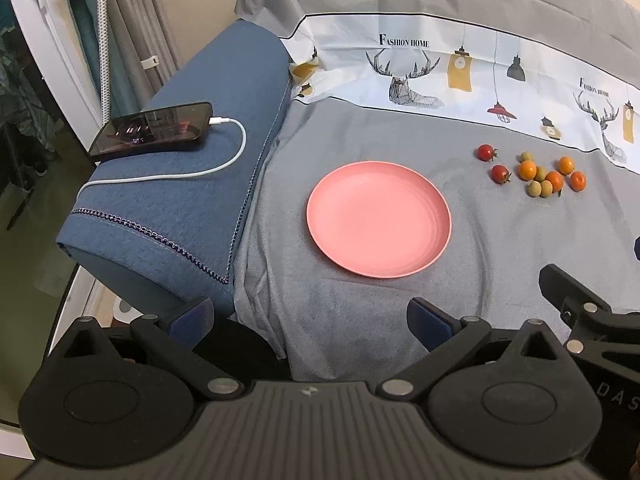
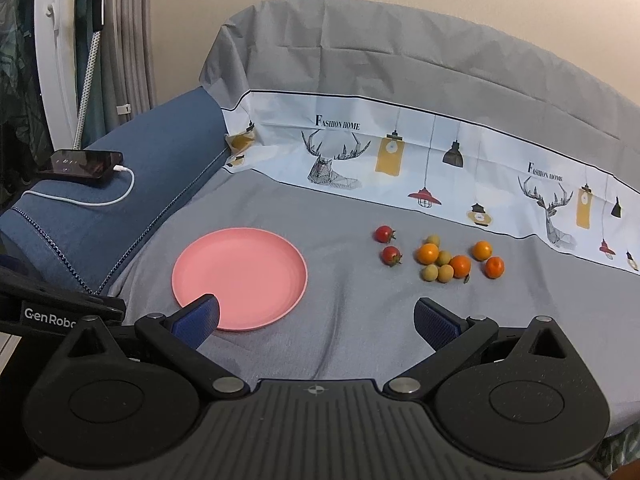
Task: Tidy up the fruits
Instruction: 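Move both tools toward the fruit cluster beside the pink plate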
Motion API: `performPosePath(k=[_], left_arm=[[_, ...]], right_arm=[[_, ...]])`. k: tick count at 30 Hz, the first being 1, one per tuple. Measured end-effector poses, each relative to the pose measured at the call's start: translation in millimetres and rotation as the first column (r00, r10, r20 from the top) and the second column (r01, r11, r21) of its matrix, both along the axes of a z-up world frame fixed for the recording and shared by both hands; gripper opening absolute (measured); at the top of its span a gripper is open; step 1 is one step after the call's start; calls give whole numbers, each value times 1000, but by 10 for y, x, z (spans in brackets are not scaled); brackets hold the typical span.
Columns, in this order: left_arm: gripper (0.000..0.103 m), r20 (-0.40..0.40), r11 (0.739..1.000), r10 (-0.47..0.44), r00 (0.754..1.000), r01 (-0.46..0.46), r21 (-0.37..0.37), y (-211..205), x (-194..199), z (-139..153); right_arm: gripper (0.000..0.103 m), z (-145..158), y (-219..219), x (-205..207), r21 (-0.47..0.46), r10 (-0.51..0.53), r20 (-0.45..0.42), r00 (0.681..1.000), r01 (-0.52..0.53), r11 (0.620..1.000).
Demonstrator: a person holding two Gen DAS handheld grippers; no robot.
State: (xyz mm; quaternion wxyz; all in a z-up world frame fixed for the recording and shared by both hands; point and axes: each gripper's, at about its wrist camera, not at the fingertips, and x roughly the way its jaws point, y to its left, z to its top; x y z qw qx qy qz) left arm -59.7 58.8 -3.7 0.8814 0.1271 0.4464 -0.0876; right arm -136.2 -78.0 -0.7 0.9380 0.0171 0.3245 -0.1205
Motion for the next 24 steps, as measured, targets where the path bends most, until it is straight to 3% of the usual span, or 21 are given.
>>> performPosePath(k=[24], left_arm=[[103, -30, 998, 6, 1000, -4, 63, -152, 138, -102]], right_arm=[[102, -150, -84, 171, 50, 15, -41, 999, -13, 999]])
